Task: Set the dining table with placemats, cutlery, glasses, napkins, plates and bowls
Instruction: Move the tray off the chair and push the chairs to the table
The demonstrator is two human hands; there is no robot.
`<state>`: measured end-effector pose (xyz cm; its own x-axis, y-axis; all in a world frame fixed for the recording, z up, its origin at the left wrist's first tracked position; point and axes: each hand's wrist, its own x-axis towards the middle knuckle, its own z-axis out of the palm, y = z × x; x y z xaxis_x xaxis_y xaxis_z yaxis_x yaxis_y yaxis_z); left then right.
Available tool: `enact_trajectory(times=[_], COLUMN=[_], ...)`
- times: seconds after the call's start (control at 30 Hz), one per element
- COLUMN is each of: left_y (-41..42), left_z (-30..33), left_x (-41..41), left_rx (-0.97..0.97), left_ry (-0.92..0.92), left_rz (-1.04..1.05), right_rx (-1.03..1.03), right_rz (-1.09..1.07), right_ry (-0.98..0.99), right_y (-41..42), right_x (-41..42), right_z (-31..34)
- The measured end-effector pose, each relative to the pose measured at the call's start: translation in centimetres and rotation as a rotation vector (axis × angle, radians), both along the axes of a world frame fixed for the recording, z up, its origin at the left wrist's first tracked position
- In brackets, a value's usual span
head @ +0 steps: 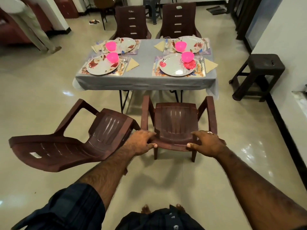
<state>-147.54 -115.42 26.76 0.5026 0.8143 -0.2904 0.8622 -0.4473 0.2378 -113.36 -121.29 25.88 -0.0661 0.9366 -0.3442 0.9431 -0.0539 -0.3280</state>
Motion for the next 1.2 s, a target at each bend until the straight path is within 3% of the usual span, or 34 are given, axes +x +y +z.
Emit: enact_trajectory(times=[0.23, 0.5, 0.77, 0.9, 1.0, 1.1, 1.2], left_y=[1.0, 4.3, 5.1, 5.2, 5.9, 6.5, 6.8], left_z=[3.4, 0.5, -1.7, -0.6, -0.2, -0.6, -1.1], left_x=[-11.9, -33.2, -57.6, -63.1, -65.0, -66.2, -66.9], left_rx=[0.02, 0.009, -0.051, -0.095, -0.144, -0.146, -0.079], left_ry=[0.08, 0.098, 0.155, 0.151, 0.136, 0.166, 0.187], left_rz=[0.101, 0.204, 0.124, 0.047, -0.07, -0.177, -0.254], right_rx=[0.065, 0.155, -0.099, -0.228, -0.322, -0.246, -0.165], right_rz=[0.172, 0.344, 0.252, 0.222, 0.331, 0.433, 0.401], right_ry=[0.048, -0.026, 0.069, 0.169, 0.139, -0.019, -0.072], right_y=[3.6, 8.0, 5.4, 4.4, 3.7, 2.8, 2.3], right_x=[-12.8, -33.8, -58.4, -65.0, -67.9, -69.3, -69.4], right_z=[0.9, -0.9, -2.8, -1.6, -0.7, -0.8, -0.6])
